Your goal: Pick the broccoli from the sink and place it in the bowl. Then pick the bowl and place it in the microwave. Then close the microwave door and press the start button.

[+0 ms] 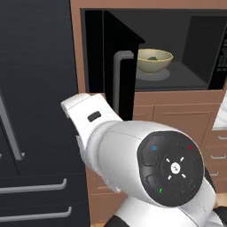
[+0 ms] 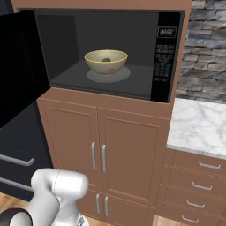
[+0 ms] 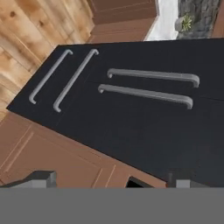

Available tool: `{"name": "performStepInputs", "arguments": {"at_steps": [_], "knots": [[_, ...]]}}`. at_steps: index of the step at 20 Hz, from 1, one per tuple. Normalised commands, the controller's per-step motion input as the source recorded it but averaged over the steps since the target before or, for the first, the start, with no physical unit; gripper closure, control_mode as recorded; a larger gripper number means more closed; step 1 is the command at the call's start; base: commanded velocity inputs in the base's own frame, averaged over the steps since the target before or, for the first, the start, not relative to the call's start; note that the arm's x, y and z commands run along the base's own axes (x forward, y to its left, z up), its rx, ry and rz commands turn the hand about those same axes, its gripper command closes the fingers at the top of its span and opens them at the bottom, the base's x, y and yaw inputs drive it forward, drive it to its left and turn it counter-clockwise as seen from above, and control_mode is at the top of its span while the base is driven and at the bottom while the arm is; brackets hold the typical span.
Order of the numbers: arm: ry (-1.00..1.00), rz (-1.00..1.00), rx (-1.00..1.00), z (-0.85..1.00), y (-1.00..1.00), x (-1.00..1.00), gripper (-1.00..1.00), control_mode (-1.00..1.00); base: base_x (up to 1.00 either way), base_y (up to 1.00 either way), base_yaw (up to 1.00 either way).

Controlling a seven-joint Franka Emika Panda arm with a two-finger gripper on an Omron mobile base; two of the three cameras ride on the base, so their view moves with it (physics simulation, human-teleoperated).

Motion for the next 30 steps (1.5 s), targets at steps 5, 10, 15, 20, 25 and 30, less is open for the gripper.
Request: {"name": "performStepInputs", "arguments": {"at_steps": [5, 10, 15, 20, 25, 30], "knots": [[-0.08, -0.25, -0.09, -0.36, 0.09, 0.45, -1.0, -1.0, 0.0, 0.0, 0.0], [-0.08, -0.24, -0.01, -0.04, -0.27, 0.4, -1.0, -1.0, 0.0, 0.0, 0.0], [-0.03, -0.17, 0.03, -0.01, -0.68, 0.24, -1.0, -1.0, 0.0, 0.0, 0.0], [-0.06, -0.07, 0.16, 0.01, -1.0, -0.01, -1.0, -1.0, 0.0, 0.0, 0.0], [-0.11, 0.0, 0.25, 0.07, -1.0, -0.08, -1.0, -1.0, 0.0, 0.0, 0.0], [-0.02, 0.0, 0.24, 0.03, -1.0, 0.16, -1.0, -1.0, 0.0, 0.0, 0.0]]}}
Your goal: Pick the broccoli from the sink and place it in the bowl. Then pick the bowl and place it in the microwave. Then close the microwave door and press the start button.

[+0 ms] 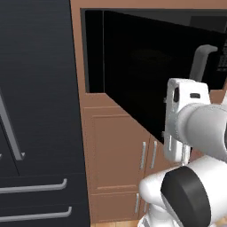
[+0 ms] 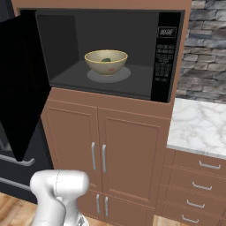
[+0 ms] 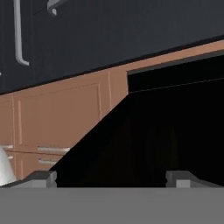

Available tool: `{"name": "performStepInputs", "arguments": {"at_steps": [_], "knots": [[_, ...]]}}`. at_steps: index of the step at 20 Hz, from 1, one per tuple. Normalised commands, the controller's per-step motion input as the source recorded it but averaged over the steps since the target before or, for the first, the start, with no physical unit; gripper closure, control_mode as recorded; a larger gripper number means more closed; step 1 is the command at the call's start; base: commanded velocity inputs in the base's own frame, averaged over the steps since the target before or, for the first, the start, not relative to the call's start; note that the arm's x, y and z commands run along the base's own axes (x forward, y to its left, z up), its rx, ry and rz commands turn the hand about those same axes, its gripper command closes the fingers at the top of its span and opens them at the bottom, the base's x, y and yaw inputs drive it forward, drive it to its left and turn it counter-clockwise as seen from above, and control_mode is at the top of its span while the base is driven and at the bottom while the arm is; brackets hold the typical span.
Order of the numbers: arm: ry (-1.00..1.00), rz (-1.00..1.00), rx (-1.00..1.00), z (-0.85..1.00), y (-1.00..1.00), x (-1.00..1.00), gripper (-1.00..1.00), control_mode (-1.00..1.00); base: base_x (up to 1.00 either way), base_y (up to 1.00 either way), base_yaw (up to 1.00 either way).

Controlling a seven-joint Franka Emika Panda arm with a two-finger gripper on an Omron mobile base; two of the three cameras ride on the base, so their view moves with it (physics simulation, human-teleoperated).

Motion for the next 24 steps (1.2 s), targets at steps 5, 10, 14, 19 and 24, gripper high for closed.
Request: {"name": "performStepInputs", "arguments": {"at_steps": [5, 10, 14, 19, 24], "knots": [[0.0, 0.0, 0.09, 0.02, -1.0, 0.69, -1.0, -1.0, 0.0, 0.0, 0.0], [0.0, 0.0, 0.0, 0.08, -0.96, 1.0, -1.0, -1.0, 0.0, 0.0, 0.0], [0.0, 0.0, -0.03, 0.14, -0.71, 1.0, -1.0, -1.0, 0.0, 0.0, 0.0], [-0.04, 0.0, -0.12, 0.21, -0.48, 1.0, -1.0, -1.0, 0.0, 0.0, 0.0], [-0.07, 0.0, -0.27, 0.12, -0.08, 1.0, -1.0, -1.0, 0.0, 0.0, 0.0]]}}
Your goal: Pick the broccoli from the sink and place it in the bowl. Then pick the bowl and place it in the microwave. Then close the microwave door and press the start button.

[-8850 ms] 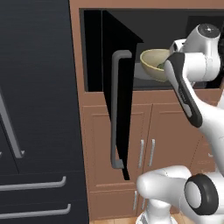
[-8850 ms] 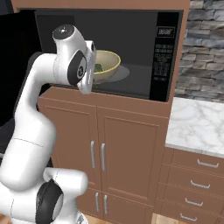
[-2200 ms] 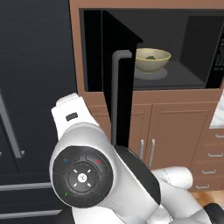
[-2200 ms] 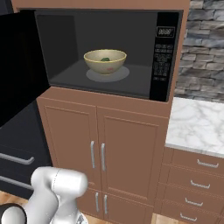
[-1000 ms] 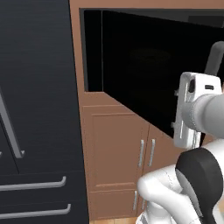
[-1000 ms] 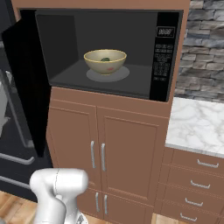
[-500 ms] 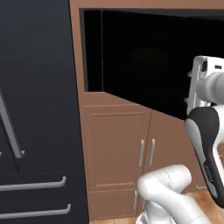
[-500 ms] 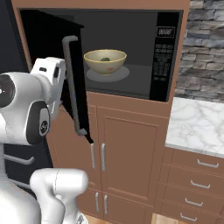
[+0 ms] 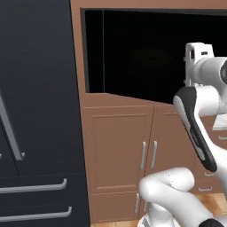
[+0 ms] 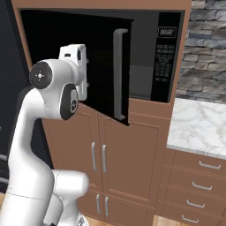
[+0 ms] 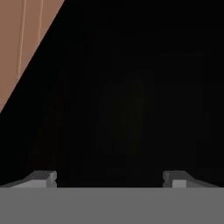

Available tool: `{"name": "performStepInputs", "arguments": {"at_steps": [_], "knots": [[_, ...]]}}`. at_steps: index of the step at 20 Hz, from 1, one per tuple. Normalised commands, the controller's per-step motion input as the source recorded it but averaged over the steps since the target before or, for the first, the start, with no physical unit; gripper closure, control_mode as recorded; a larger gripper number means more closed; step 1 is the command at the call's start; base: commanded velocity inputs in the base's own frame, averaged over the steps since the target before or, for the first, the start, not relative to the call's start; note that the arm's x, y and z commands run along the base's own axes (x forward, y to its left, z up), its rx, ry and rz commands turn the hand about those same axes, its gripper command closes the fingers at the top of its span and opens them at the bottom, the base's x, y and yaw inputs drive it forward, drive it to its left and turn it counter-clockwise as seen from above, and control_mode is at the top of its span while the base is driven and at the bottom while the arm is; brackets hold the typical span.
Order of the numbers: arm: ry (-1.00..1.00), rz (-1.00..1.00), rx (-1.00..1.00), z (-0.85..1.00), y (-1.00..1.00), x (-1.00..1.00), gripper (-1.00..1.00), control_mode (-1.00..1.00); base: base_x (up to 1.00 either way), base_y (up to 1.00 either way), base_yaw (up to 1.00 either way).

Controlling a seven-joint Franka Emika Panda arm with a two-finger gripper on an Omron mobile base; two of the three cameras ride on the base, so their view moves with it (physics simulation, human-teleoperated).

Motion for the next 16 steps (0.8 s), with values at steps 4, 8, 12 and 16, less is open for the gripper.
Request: {"name": "performStepInputs", "arguments": {"at_steps": [4, 8, 12, 16], "knots": [[-0.11, 0.0, -0.29, 0.03, -0.08, 0.84, -1.0, -1.0, 0.0, 0.0, 0.0], [-0.03, 0.0, -0.16, 0.07, -0.54, 0.97, -1.0, -1.0, 0.0, 0.0, 0.0], [0.0, 0.0, -0.02, 0.09, -0.82, 0.57, -1.0, -1.0, 0.0, 0.0, 0.0], [0.04, 0.01, 0.01, 0.0, -0.49, 0.15, -1.0, -1.0, 0.0, 0.0, 0.0]]}}
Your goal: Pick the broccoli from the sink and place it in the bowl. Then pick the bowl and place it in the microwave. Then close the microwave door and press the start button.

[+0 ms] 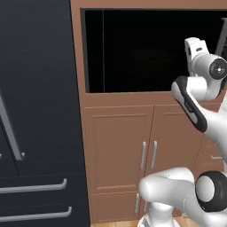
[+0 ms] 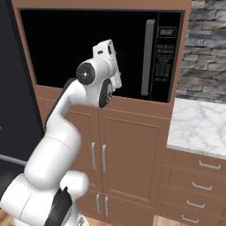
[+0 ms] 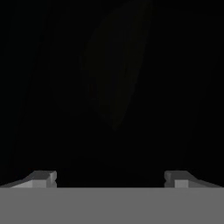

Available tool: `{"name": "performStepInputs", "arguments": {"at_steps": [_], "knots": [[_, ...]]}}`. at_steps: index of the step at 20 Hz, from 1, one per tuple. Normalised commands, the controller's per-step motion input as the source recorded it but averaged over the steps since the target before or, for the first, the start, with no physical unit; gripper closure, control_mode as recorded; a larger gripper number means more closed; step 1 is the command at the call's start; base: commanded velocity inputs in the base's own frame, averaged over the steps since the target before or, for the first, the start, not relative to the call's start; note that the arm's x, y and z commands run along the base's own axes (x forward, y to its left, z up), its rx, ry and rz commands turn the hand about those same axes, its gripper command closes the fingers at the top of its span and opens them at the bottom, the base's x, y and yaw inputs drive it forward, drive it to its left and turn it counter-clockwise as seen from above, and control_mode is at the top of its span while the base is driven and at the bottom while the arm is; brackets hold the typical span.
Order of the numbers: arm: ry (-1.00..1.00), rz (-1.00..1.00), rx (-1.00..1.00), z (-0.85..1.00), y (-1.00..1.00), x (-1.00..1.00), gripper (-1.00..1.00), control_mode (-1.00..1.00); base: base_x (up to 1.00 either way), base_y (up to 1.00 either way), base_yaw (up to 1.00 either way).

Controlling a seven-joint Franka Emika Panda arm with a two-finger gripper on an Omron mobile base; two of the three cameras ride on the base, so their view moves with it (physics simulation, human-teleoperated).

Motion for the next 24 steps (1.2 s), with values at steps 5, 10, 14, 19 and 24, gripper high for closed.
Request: {"name": "performStepInputs", "arguments": {"at_steps": [5, 10, 14, 19, 24], "knots": [[0.04, 0.0, 0.0, 0.0, -0.02, 0.0, -1.0, -1.0, 0.0, 0.0, 0.0], [0.06, -0.11, -0.12, -0.29, 0.0, 0.55, -1.0, -1.0, 0.0, 0.0, 0.0], [0.06, -0.02, -0.01, -0.21, 0.0, 0.32, -1.0, -1.0, 0.0, 0.0, 0.0], [0.07, 0.0, -0.02, -0.41, -0.08, 0.65, -1.0, -1.0, 0.0, 0.0, 0.0], [0.1, -0.01, -0.01, -0.28, -0.05, 0.37, -1.0, -1.0, 0.0, 0.0, 0.0]]}}
